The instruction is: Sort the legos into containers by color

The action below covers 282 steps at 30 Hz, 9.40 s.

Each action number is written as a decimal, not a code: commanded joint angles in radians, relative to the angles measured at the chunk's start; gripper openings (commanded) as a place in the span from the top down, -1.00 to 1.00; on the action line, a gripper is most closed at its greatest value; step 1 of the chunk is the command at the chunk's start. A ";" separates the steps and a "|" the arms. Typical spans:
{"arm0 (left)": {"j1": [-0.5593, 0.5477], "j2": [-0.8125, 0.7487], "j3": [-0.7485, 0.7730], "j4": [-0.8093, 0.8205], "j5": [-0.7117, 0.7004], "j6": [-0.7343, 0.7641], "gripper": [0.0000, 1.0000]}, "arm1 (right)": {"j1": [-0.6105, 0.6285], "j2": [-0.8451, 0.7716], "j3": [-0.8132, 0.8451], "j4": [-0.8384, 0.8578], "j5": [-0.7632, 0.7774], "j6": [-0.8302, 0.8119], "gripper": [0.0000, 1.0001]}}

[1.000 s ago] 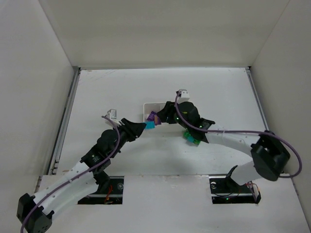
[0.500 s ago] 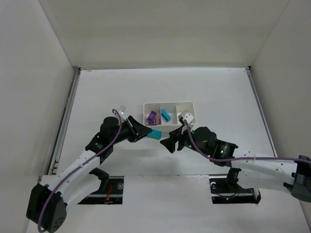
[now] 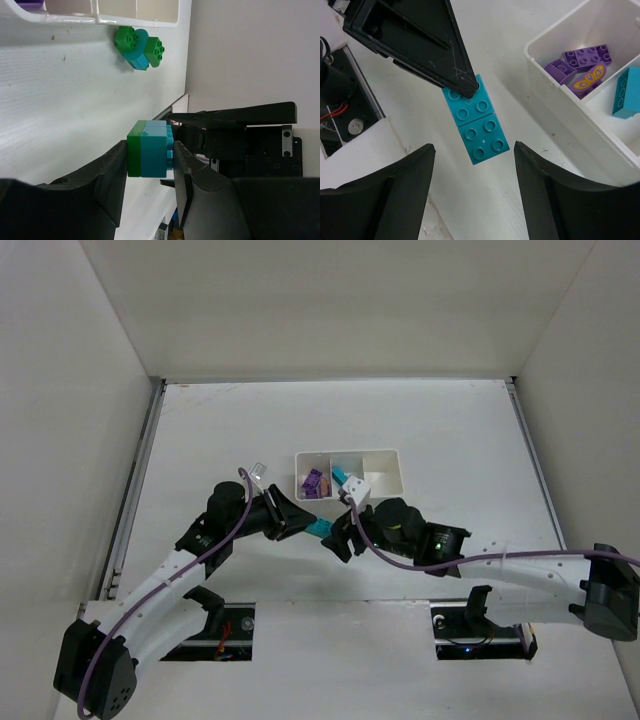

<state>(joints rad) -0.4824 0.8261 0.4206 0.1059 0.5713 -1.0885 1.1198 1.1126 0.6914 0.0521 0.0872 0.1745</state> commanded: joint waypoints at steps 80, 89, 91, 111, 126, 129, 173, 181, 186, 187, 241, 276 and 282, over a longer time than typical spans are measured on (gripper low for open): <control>-0.072 0.156 0.052 0.244 0.153 0.006 0.74 | -0.156 -0.169 -0.069 0.126 -0.153 0.201 -0.43; -0.078 0.137 0.067 0.181 0.148 0.013 0.74 | -0.032 -0.036 0.005 0.063 -0.066 0.079 -0.38; -0.078 0.137 0.067 0.181 0.147 0.013 0.74 | -0.024 -0.023 0.014 0.058 -0.046 0.077 -0.39; -0.069 0.154 0.052 0.182 0.141 0.029 0.55 | -0.021 -0.007 0.025 0.118 -0.006 0.109 0.40; -0.017 -0.067 -0.020 0.222 -0.215 0.093 0.03 | -0.128 0.111 0.082 0.140 0.081 0.261 0.46; -0.093 -0.100 -0.055 0.218 -0.350 0.134 0.23 | -0.140 0.148 0.108 0.152 0.147 0.316 0.46; -0.454 0.177 -0.029 0.566 -0.826 0.311 0.42 | -0.147 0.153 0.063 0.247 0.172 0.523 0.47; -0.474 0.202 -0.025 0.572 -0.838 0.315 0.75 | -0.153 0.128 0.062 0.253 0.164 0.523 0.47; -0.497 0.196 -0.040 0.545 -0.826 0.325 0.79 | -0.208 0.072 0.062 0.246 0.154 0.507 0.47; -0.496 0.188 -0.052 0.538 -0.829 0.319 0.79 | -0.225 0.047 0.053 0.241 0.149 0.500 0.47; -0.440 0.938 0.767 0.147 -0.742 0.460 0.66 | -0.607 -0.329 -0.343 0.192 0.365 0.513 0.06; -0.419 0.274 0.222 0.209 -0.745 0.398 0.12 | -0.252 -0.004 -0.084 -0.288 0.602 0.353 -0.58; -0.388 0.171 0.120 0.160 -0.743 0.358 0.12 | -0.281 0.024 -0.079 -0.259 0.563 0.323 -0.53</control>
<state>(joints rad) -0.8883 1.0405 0.5720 0.2806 -0.1650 -0.6998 0.8600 1.1271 0.5636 -0.2344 0.6479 0.5320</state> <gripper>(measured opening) 0.436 0.776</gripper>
